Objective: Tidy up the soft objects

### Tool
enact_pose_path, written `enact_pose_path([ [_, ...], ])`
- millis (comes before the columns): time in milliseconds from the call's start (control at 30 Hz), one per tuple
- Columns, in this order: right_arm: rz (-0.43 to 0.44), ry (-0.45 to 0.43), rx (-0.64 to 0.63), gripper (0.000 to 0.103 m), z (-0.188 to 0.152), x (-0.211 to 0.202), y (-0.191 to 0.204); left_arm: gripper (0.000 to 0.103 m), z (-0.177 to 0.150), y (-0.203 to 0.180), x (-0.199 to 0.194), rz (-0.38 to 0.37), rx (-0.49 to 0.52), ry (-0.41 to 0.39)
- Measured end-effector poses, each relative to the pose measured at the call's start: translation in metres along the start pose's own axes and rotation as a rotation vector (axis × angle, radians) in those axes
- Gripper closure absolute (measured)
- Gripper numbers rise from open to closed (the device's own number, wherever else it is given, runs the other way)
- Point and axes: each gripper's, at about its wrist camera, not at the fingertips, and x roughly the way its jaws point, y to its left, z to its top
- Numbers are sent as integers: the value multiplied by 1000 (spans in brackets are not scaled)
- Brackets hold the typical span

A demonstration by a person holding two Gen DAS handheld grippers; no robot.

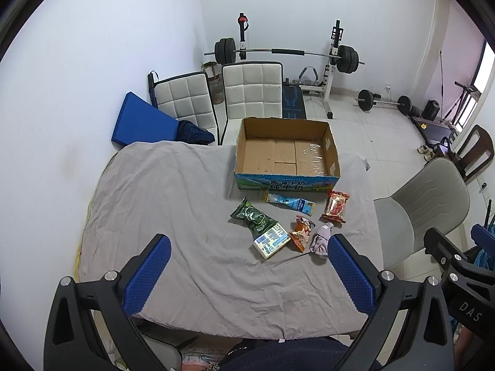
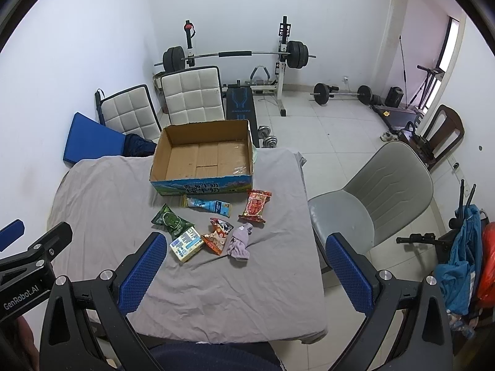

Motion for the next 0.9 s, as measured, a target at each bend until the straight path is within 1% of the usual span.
enact_pose_path([
  [333, 4, 6, 7, 0, 1, 4, -2, 0, 3, -5, 4, -12, 4, 5],
  [467, 16, 62, 34, 0, 9, 30, -10, 0, 13, -6, 24, -56, 6, 31],
  [567, 29, 131, 68, 0, 15, 67, -20, 0, 23, -7, 51, -44, 19, 41],
  [667, 35, 225, 96, 0, 15, 117, -29, 0, 28, -9, 89, -11, 64, 67],
  [733, 19, 284, 102, 0, 11, 154, -34, 0, 28, -12, 122, 14, 110, 117],
  [800, 12, 372, 101, 0, 2, 201, -37, 0, 27, -17, 156, 13, 147, 161],
  [833, 13, 396, 102, 0, -2, 218, -38, 0, 23, -21, 180, 32, 172, 206],
  [900, 3, 484, 101, 0, -15, 266, -40, 0, 17, -28, 217, 14, 207, 264],
])
